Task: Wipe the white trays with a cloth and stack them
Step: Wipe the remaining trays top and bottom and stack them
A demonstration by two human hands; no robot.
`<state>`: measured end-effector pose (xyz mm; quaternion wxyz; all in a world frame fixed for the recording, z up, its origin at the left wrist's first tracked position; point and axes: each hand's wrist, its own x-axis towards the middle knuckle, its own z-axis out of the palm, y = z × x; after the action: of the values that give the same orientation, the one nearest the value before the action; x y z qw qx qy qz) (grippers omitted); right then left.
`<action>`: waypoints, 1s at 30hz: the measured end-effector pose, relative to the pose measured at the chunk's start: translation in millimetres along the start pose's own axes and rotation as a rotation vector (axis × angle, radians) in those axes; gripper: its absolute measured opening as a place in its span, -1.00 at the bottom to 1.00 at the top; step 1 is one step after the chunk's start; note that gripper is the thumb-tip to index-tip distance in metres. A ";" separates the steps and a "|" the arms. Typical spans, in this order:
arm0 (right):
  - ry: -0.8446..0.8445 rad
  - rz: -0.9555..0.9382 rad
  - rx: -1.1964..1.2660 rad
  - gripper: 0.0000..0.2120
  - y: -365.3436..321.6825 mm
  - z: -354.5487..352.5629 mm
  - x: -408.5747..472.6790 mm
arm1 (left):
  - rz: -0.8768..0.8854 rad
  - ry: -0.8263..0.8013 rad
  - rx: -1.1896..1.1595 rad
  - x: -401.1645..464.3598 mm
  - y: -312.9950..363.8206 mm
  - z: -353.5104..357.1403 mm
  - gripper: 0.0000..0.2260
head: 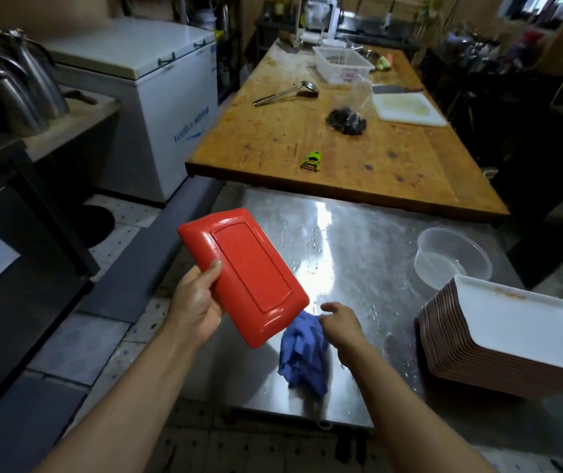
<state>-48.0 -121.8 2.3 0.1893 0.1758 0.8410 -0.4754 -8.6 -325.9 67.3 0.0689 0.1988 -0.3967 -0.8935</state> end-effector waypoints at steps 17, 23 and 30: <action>0.242 -0.115 0.421 -0.51 -73.7 -145.4 -88.2 | 1.078 -0.489 1.557 -43.5 -36.3 114.4 -0.77; 0.342 -0.136 0.420 -0.86 -38.8 -196.3 -89.1 | 1.352 -0.653 1.686 -53.9 -70.0 150.2 -0.64; 0.420 -0.070 0.409 -0.93 7.7 -267.6 -75.7 | 1.133 -0.778 1.653 -63.6 -110.4 196.4 -0.59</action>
<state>-19.2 105.0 160.8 -0.0447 0.2755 0.7541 -0.5945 -27.3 -99.5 124.2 0.1861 -0.3271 -0.9072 -0.1881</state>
